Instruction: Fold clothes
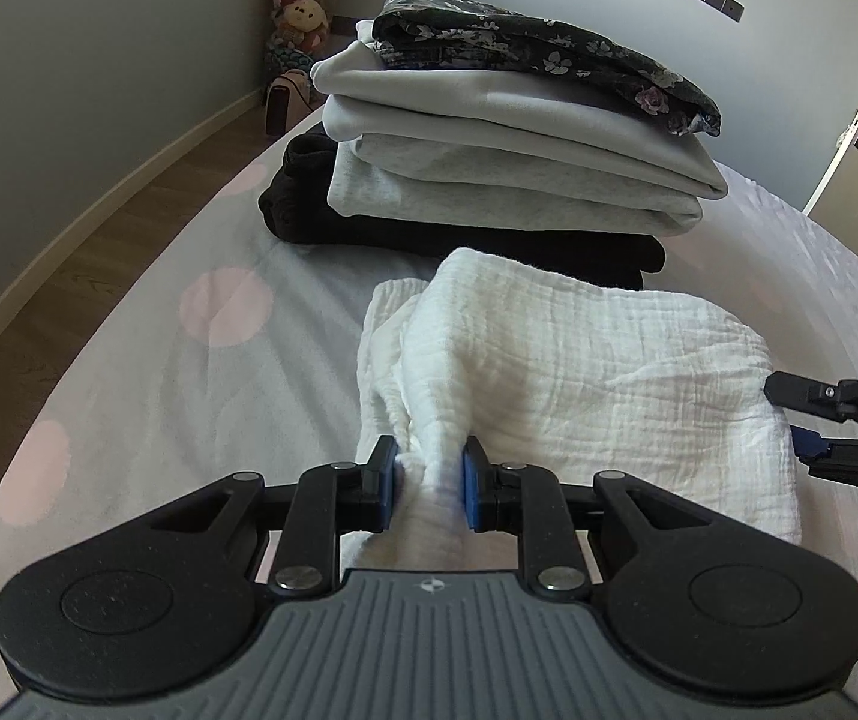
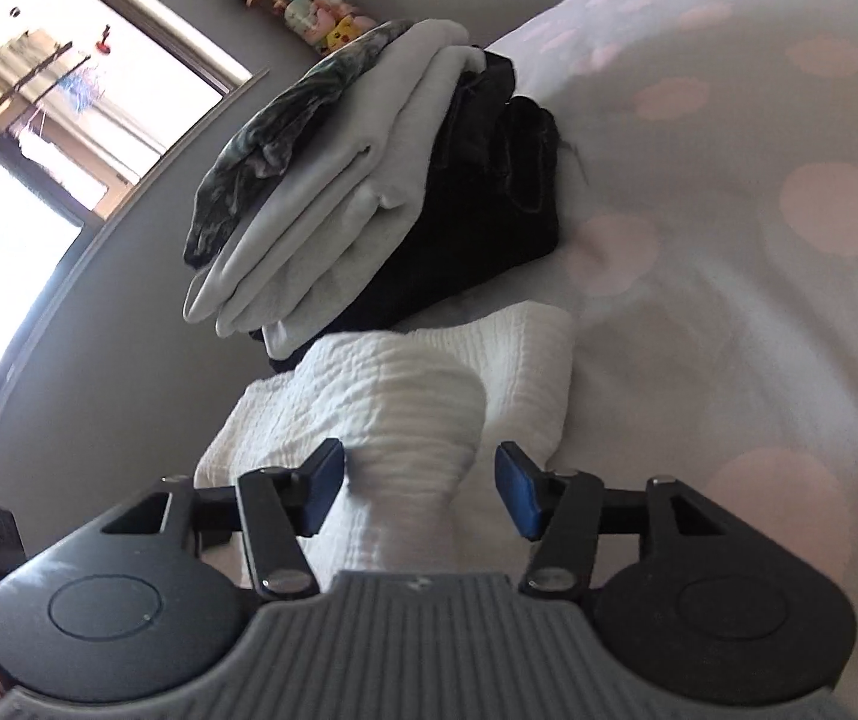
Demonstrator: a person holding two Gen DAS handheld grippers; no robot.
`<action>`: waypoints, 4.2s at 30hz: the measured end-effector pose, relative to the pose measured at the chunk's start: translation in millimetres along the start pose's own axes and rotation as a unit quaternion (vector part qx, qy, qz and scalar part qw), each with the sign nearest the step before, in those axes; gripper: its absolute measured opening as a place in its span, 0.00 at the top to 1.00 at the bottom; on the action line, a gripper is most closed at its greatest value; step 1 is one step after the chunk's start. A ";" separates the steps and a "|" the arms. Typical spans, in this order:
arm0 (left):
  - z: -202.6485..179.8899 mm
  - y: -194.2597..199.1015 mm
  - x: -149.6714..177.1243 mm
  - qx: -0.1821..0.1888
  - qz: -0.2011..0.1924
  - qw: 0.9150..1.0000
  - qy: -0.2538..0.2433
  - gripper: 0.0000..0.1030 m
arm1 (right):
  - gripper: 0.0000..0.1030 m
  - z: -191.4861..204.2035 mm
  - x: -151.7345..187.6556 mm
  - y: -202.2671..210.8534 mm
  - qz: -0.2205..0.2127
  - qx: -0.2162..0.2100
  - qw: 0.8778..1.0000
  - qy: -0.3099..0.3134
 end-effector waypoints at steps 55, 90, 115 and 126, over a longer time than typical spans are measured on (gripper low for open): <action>-10.8 33.3 -1.4 -0.070 -0.014 0.997 0.039 0.67 | 0.53 107.6 -8.8 -6.3 0.033 0.184 0.904 0.384; -28.0 78.6 72.8 -0.097 0.000 0.994 -0.041 0.73 | 0.39 108.1 67.0 13.3 0.177 0.144 0.895 0.384; -151.2 219.1 124.1 -0.225 -0.102 0.969 0.024 0.34 | 0.13 182.5 116.1 200.5 0.008 0.152 0.926 0.346; -187.5 221.8 174.6 -0.194 -0.078 0.977 0.040 0.27 | 0.13 139.9 170.8 228.0 0.000 0.151 0.955 0.255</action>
Point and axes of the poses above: each gripper's, at about its wrist camera, not at the fingertips, and y roughly against the way its jaws point, z to its left, x to its underside, the point moved 1 cm from there along -y, roughly the way its jaws point, and after that the axes turned 6 degrees about z, right-handed, at the moved point
